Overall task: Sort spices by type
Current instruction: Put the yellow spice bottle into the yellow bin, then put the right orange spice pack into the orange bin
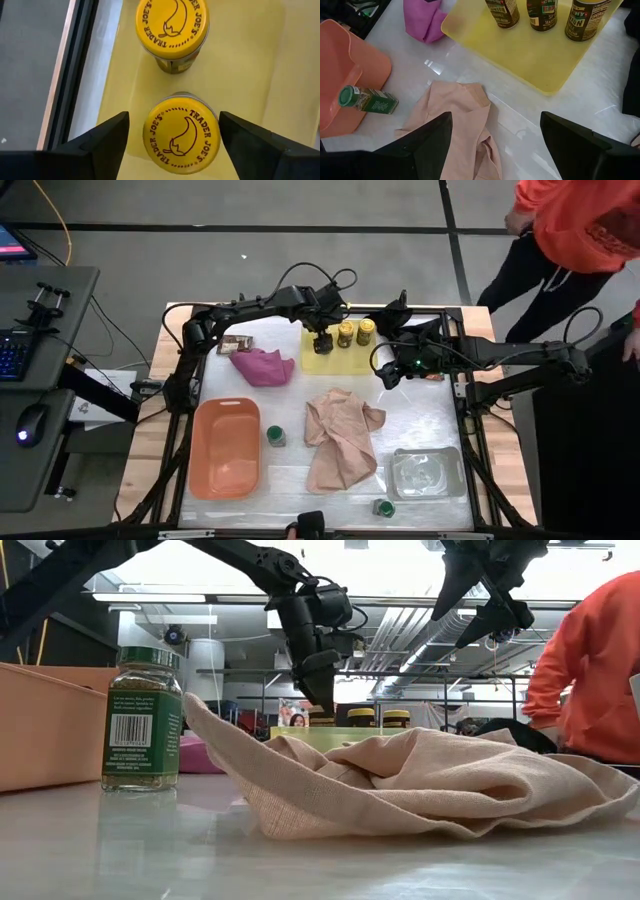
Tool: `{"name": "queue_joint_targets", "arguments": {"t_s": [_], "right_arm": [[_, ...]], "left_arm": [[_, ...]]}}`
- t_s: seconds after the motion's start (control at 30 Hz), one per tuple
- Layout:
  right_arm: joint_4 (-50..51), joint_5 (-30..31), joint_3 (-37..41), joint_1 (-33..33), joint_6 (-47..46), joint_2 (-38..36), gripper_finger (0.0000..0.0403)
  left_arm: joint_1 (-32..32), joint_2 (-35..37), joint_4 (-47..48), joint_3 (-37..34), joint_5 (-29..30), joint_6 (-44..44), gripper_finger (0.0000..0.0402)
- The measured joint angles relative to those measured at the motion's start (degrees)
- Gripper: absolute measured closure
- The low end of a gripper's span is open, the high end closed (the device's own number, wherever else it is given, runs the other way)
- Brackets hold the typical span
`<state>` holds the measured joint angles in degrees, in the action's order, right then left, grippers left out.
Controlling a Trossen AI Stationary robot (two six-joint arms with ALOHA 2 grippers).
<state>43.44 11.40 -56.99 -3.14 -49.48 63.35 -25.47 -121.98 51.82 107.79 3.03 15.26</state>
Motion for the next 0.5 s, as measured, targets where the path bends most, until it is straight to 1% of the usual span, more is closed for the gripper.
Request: {"name": "queue_joint_targets", "arguments": {"t_s": [0.1, 0.3, 0.43, 0.5], "right_arm": [[0.0, 0.0, 0.0, 0.0, 0.4, 0.0, 0.0108], [0.0, 0.4, 0.0, 0.0, 0.5, 0.0, 0.0108], [0.0, 0.4, 0.0, 0.0, 0.5, 0.0, 0.0108], [0.0, 0.4, 0.0, 0.0, 0.4, 0.0, 0.0108]], "left_arm": [[0.0, 0.6, 0.3, 0.8, 0.2, 0.3, 0.0105], [-0.4, 1.0, 2.2, 5.4, 0.7, 0.7, 0.0105], [-1.1, 1.2, 5.6, 9.9, 1.1, 1.4, 0.0105], [-1.6, 1.1, 8.5, 12.1, 0.4, 0.4, 0.0105]]}}
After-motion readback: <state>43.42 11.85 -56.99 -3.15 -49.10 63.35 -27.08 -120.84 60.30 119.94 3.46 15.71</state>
